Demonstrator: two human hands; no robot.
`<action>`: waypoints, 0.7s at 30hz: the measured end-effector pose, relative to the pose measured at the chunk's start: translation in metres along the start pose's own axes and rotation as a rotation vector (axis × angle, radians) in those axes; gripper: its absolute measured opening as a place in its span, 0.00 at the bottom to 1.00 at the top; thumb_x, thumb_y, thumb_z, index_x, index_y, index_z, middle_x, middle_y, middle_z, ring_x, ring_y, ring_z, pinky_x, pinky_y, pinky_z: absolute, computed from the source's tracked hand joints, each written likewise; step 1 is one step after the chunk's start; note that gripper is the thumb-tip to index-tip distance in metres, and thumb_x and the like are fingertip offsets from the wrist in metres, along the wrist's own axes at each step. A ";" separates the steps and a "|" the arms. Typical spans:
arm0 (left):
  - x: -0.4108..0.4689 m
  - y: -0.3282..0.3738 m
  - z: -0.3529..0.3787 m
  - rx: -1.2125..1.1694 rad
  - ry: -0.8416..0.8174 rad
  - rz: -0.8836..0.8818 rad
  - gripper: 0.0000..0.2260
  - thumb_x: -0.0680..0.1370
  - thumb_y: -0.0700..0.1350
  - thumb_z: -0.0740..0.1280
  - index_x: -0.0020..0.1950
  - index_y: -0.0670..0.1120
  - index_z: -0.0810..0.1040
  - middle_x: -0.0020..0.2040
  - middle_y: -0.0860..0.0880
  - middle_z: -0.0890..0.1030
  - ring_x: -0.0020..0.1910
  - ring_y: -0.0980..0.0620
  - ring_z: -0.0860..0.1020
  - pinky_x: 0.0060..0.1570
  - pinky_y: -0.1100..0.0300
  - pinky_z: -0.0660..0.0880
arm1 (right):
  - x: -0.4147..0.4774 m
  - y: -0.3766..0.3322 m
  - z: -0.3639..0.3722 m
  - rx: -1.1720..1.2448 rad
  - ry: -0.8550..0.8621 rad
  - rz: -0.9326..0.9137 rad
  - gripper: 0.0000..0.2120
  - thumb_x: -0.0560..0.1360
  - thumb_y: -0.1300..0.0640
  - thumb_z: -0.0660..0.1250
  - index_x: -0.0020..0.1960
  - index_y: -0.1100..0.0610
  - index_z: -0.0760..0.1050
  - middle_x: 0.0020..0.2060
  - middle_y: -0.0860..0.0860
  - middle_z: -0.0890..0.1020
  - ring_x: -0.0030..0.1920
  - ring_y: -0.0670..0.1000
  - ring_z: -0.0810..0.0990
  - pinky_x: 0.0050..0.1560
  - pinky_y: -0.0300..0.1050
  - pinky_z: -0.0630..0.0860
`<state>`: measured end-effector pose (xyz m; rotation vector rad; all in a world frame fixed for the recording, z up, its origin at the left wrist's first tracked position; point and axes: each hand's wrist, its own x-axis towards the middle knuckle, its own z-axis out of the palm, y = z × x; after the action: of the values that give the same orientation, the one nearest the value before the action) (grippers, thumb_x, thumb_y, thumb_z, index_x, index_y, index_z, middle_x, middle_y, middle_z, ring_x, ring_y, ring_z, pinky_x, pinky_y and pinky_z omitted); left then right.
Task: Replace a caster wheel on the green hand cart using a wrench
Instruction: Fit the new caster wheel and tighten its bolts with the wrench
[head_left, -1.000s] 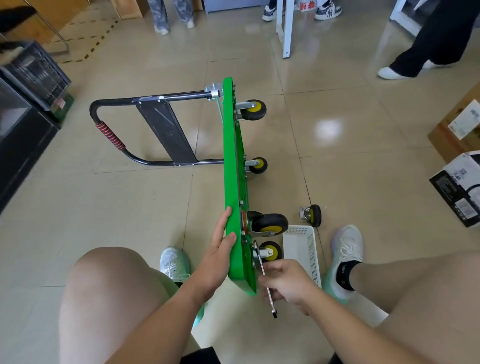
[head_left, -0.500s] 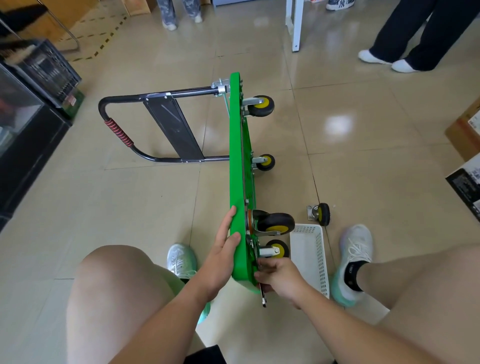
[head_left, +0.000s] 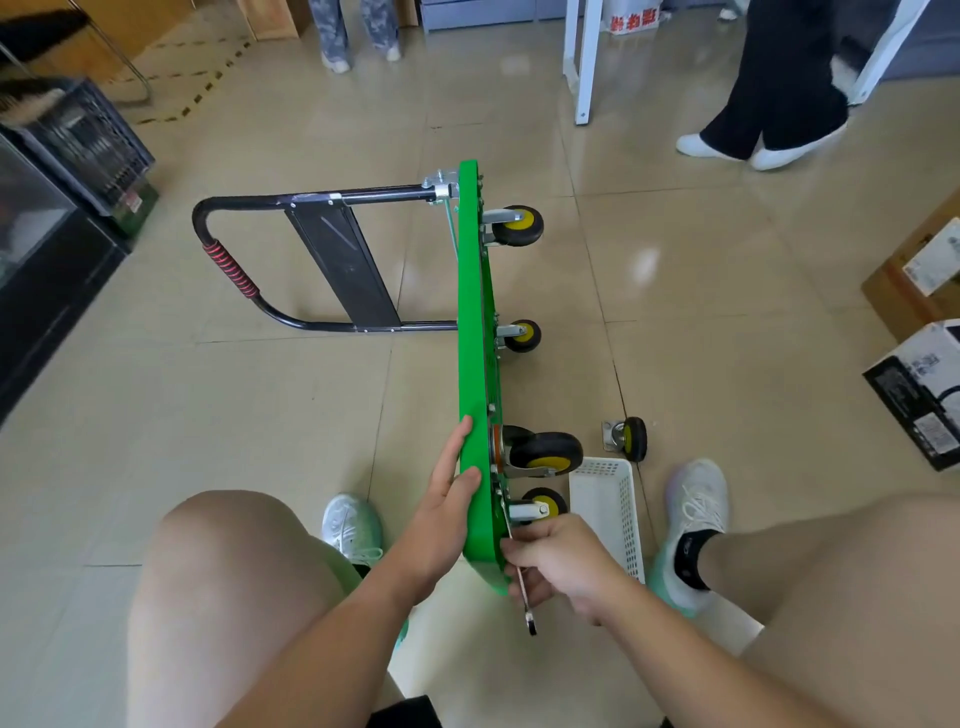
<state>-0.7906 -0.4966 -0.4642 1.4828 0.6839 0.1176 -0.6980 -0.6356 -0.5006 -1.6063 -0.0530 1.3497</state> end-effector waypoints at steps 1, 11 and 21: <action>0.000 0.000 0.000 0.004 0.004 0.002 0.23 0.85 0.52 0.56 0.73 0.80 0.62 0.72 0.70 0.73 0.64 0.66 0.78 0.66 0.58 0.74 | -0.002 -0.006 -0.001 0.043 -0.021 0.031 0.08 0.78 0.63 0.71 0.54 0.69 0.80 0.33 0.58 0.82 0.30 0.55 0.82 0.34 0.49 0.80; 0.000 0.002 0.000 0.018 0.016 0.001 0.24 0.81 0.57 0.57 0.72 0.81 0.62 0.77 0.62 0.69 0.73 0.56 0.74 0.76 0.47 0.69 | -0.005 -0.022 -0.007 0.123 -0.109 0.160 0.06 0.80 0.63 0.68 0.50 0.67 0.79 0.31 0.56 0.82 0.30 0.52 0.83 0.34 0.45 0.81; 0.001 -0.002 -0.001 -0.022 -0.014 -0.021 0.24 0.81 0.57 0.58 0.73 0.80 0.62 0.74 0.63 0.74 0.68 0.53 0.79 0.71 0.44 0.74 | 0.013 0.037 -0.018 -0.190 0.118 -0.073 0.14 0.76 0.66 0.73 0.60 0.58 0.83 0.49 0.52 0.87 0.49 0.57 0.86 0.55 0.53 0.83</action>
<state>-0.7911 -0.4952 -0.4663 1.4534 0.6849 0.0988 -0.6989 -0.6575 -0.5375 -1.8222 -0.1712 1.2209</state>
